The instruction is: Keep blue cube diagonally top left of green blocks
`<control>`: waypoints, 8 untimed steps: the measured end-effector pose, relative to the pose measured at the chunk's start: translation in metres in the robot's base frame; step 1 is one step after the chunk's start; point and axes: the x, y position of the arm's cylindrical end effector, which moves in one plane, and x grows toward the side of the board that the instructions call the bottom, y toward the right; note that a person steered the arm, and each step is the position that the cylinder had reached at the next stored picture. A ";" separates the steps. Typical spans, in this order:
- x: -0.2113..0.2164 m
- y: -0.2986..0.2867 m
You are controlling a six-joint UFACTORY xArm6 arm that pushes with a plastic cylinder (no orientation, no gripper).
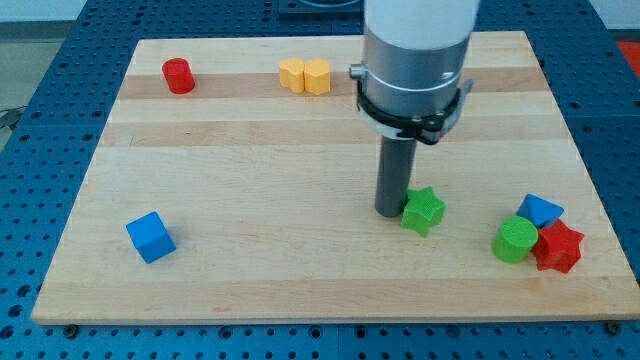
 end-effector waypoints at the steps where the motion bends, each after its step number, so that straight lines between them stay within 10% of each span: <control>1: 0.000 0.033; 4: -0.002 0.067; 8: 0.009 -0.156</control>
